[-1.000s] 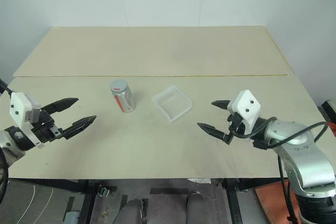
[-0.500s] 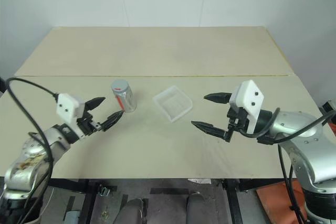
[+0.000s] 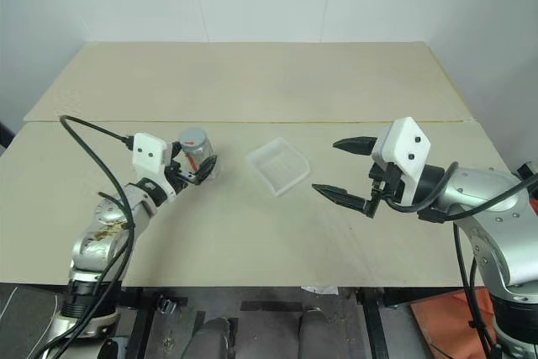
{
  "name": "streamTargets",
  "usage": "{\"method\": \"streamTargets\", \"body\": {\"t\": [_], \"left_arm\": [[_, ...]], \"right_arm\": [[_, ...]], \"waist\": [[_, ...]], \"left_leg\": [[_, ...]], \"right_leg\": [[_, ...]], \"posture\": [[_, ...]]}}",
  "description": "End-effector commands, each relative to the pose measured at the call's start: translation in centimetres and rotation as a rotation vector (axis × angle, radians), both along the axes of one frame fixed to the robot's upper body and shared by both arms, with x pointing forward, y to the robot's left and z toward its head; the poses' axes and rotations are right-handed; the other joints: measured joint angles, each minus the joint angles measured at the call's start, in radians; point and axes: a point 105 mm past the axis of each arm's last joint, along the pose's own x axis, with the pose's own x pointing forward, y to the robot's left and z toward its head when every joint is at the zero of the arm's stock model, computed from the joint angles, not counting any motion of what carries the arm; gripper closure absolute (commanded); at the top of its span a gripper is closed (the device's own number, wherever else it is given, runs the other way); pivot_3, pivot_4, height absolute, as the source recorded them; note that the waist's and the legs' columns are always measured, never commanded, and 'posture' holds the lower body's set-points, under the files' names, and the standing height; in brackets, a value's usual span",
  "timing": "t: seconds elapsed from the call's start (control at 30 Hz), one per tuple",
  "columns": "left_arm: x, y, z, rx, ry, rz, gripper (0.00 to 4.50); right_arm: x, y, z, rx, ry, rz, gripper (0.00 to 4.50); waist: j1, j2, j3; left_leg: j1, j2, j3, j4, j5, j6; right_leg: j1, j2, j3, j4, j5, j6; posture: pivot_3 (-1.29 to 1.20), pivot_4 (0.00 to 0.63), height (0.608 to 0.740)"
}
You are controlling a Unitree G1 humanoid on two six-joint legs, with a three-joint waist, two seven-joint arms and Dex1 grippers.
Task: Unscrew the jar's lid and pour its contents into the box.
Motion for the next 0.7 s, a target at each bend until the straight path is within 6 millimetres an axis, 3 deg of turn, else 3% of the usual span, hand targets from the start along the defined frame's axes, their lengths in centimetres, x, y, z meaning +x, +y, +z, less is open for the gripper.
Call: {"method": "streamTargets", "body": {"t": [0.03,0.4,0.5,0.7], "left_arm": [[0.8,0.0,1.3,0.001,-0.062,0.039,0.04],[1.9,-0.7,0.1,-0.036,-0.083,0.079,0.04],[2.4,-0.8,-0.1,-0.036,-0.090,0.094,0.61],[3.2,-1.2,0.5,-0.026,-0.121,0.084,2.58]], "right_arm": [[-0.5,0.2,1.3,-0.015,-0.069,0.008,0.00],[-1.3,0.8,1.4,-0.002,-0.057,0.070,0.00],[-1.4,1.0,1.4,0.000,-0.060,0.077,0.00],[-1.3,1.0,1.7,0.008,-0.069,0.071,0.00]], "waist": [[0.000,0.000,0.000],[0.003,0.000,0.000],[0.004,0.000,0.000],[0.004,0.000,0.000]], "left_leg": [[0.000,0.000,0.000,0.000,0.000,0.000],[0.000,0.000,0.000,0.000,0.000,0.000],[0.000,0.000,0.000,0.000,0.000,0.000],[0.000,0.000,0.000,0.000,0.000,0.000]], "right_leg": [[0.000,0.000,0.000,0.000,0.000,0.000],[0.000,0.000,0.000,0.000,0.000,0.000],[0.000,0.000,0.000,0.000,0.000,0.000],[0.000,0.000,0.000,0.000,0.000,0.000]], "posture": [[0.00,0.150,0.740],[0.00,0.150,0.740],[0.00,0.150,0.740],[0.00,0.150,0.740]]}}
